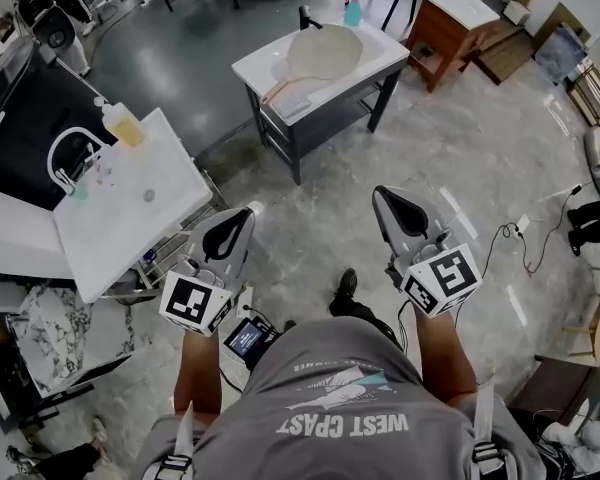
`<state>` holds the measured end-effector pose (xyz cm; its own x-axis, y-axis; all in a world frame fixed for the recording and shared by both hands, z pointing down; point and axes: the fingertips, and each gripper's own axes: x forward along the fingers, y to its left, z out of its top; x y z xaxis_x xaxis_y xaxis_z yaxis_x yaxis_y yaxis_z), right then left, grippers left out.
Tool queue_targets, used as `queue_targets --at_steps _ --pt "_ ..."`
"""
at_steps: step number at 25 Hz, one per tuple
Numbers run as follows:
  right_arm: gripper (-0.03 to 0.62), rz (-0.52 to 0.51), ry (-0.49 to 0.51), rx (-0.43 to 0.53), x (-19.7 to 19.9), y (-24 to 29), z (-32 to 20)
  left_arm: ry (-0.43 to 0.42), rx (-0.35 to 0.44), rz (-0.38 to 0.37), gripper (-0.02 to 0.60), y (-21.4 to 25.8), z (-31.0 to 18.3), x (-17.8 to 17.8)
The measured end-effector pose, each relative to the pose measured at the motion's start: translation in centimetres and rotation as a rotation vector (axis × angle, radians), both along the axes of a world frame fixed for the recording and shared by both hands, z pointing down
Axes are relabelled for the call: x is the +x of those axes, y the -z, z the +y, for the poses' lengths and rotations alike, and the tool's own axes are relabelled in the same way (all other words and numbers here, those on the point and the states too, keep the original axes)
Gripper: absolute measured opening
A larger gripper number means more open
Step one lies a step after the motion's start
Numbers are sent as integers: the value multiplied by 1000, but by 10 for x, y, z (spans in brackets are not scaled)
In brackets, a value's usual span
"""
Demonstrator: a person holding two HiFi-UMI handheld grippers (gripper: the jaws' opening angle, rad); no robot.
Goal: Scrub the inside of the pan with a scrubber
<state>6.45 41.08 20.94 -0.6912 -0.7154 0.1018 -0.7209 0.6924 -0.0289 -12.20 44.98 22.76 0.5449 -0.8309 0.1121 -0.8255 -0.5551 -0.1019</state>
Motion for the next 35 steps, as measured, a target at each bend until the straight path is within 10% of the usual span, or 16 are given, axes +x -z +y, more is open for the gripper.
queue_targets --at_steps 21,35 --pt "2 -24 52 -80 114 -39 -197 92 -32 -49 3 -9 -180 104" --pt "2 13 -69 -82 71 -42 -301 -19 -23 -2 3 -13 -322 49"
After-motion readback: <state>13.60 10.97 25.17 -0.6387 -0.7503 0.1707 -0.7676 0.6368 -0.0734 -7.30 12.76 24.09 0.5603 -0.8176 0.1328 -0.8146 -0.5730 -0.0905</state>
